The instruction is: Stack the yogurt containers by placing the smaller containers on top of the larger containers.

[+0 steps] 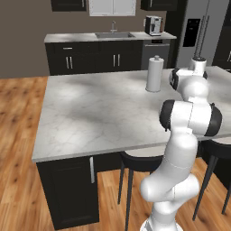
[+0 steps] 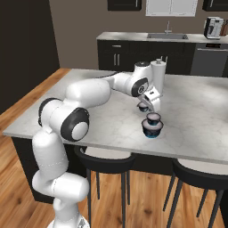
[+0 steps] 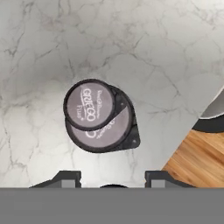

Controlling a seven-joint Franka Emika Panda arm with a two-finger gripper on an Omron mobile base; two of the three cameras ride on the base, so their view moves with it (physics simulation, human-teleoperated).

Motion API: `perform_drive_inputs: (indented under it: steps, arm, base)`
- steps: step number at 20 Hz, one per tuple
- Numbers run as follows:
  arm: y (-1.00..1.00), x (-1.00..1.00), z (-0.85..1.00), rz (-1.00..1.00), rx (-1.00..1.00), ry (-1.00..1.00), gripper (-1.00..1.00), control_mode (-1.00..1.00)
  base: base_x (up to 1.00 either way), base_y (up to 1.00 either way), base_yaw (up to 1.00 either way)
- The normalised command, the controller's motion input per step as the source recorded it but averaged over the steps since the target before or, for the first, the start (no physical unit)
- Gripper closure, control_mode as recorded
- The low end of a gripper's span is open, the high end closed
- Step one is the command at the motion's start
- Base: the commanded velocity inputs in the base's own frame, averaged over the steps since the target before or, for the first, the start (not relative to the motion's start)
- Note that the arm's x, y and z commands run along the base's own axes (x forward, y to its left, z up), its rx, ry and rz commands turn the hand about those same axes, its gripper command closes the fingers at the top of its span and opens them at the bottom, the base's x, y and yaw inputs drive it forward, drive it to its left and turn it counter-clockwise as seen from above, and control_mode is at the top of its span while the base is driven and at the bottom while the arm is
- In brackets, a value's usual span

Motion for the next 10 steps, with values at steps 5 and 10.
perform_drive_inputs:
  steps: [5,10]
  arm:
    - [-0.15,0.15,-0.09,0.0,0.01,0.05,1.0,-1.0]
    - [-0.07,0.18,-0.13,0.0,0.01,0.04,1.0,-1.0]
  base:
    - [0.0,0.0,0.0]
    - [0.0,0.0,0.0]
